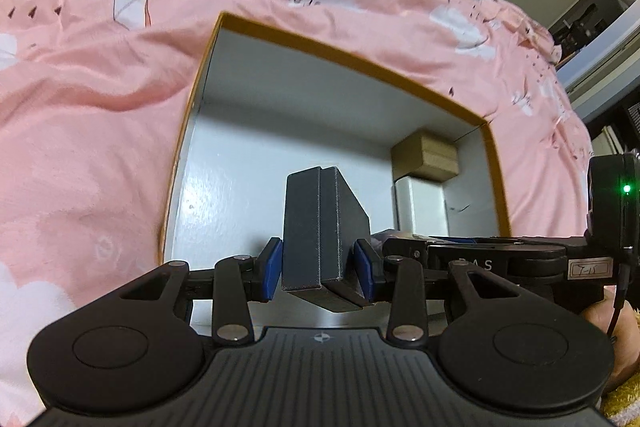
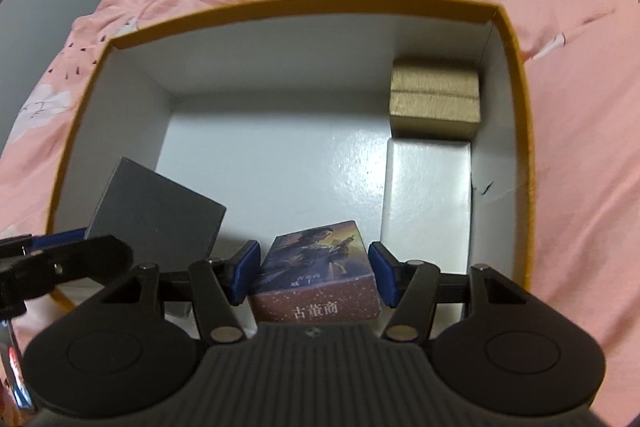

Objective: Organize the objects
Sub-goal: 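Lower the black box with the left gripper while the right gripper lowers the card box into the orange box, then open both grippers and lift them out of the orange box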

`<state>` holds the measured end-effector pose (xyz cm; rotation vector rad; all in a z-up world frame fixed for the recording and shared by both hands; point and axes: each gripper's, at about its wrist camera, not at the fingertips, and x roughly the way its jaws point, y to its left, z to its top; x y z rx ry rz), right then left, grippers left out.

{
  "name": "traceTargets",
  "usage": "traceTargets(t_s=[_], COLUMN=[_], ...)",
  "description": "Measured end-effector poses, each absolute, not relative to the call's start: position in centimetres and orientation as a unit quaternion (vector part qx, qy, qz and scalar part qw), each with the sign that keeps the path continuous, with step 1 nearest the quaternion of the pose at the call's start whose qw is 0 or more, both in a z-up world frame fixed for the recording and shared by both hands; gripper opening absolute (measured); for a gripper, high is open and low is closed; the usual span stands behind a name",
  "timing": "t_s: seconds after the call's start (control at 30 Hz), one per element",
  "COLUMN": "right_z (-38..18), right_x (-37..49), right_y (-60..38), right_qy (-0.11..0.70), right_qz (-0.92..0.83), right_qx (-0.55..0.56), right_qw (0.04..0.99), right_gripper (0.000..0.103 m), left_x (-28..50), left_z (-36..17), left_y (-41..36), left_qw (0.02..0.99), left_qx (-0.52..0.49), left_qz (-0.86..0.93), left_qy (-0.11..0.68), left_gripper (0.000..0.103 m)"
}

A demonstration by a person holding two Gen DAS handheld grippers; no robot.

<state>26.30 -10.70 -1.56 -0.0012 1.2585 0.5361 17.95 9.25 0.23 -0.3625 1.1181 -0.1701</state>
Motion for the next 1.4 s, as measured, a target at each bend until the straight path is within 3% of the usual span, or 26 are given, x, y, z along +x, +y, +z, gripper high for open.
traceTargets(t_s=[0.67,1.4], right_z=[-3.5,-0.5], right_x=[25.9,25.6], right_y=[-11.5,-13.0], right_qy=[0.639,0.564], right_qz=[0.228,0.271], right_qx=[0.029,-0.013], right_qw=[0.734,0.78], right_gripper=[0.061,0.056], left_x=[18.8,19.6], left_z=[-2.8,-5.2], left_y=[9.1,7.5], left_qw=[0.799,0.765], left_qx=[-0.183,-0.202], left_qz=[-0.072,-0.098], left_qy=[0.568,0.604], left_gripper=[0.044,0.043])
